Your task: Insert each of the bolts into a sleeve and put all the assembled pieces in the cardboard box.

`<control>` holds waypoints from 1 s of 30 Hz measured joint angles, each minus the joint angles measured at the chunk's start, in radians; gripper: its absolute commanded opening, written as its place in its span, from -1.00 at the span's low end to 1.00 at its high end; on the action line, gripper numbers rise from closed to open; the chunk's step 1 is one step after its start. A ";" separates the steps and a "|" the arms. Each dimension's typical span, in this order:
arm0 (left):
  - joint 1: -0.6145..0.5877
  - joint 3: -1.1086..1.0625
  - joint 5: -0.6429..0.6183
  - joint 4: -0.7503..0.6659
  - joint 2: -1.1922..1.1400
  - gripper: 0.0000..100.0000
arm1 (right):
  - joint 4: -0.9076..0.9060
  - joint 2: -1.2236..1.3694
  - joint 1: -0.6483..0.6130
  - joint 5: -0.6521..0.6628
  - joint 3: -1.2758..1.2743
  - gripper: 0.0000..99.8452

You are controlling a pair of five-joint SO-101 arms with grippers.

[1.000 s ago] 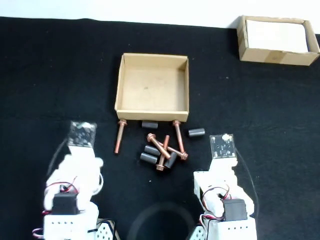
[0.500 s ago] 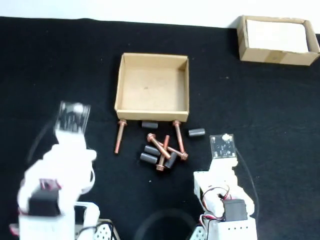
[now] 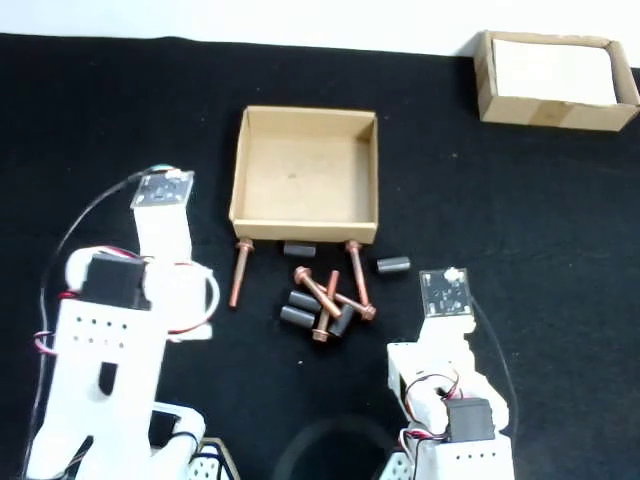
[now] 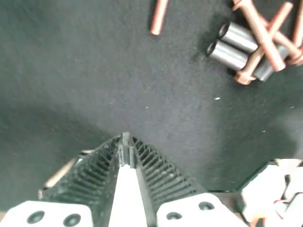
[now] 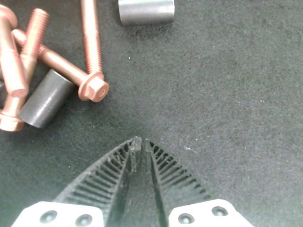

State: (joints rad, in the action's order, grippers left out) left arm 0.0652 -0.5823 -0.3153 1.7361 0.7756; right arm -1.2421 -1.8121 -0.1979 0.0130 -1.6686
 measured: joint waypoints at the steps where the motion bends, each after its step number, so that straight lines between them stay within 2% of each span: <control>1: 0.002 0.000 -0.015 0.000 0.000 -0.97 | 0.000 0.000 0.000 0.000 0.000 -0.97; 6: -0.002 0.000 -0.035 0.000 0.000 -0.97 | 0.014 0.000 0.000 0.000 0.000 -0.96; 9: -0.002 0.000 -0.038 0.000 0.000 -0.97 | 0.157 0.000 0.005 -0.005 0.000 -0.96; 13: -0.002 0.000 -0.038 0.000 0.000 -0.97 | 0.342 0.000 0.072 -0.005 0.000 -0.96; 18: -0.002 0.000 -0.038 -0.002 0.000 -0.97 | 0.371 0.002 0.124 -0.005 0.038 -0.90; 21: -0.002 0.000 -0.038 -0.046 0.000 -0.97 | 0.305 0.002 0.121 -0.005 0.155 -0.63; 24: -0.002 0.000 -0.038 -0.124 0.000 -0.97 | 0.144 0.072 0.057 -0.005 0.295 -0.42; 30: -0.068 0.000 -0.038 -0.287 0.000 -0.97 | -0.218 0.450 -0.002 -0.005 0.695 -0.38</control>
State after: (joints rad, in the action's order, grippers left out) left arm -0.0023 -0.5823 -0.3537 1.4492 0.7756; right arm -1.4599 -1.3625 -0.1995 0.0084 -0.9735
